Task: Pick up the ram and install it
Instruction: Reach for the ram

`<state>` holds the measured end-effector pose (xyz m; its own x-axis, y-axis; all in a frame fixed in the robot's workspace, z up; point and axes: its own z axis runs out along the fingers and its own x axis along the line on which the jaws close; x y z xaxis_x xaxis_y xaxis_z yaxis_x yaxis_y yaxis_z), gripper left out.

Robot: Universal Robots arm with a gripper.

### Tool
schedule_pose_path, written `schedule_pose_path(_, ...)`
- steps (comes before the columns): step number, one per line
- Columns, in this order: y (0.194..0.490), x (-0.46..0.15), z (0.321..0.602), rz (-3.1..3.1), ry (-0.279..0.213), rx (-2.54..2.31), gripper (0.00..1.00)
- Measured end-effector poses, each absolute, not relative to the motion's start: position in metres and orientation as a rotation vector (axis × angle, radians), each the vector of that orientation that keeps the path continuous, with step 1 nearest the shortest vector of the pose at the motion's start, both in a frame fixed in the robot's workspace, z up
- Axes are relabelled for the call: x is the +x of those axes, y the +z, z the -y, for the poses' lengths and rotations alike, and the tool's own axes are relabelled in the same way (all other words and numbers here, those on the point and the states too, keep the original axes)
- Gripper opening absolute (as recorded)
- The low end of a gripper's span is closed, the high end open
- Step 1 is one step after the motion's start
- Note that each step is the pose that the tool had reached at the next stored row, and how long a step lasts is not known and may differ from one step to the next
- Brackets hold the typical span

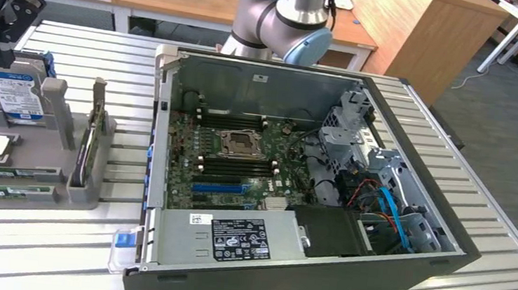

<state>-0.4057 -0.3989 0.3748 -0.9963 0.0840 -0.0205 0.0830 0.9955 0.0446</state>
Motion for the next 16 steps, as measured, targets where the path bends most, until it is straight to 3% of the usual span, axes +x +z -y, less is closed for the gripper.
schedule_pose_path(16,0.375,-0.406,0.414,-3.116,0.068,0.131,0.11)
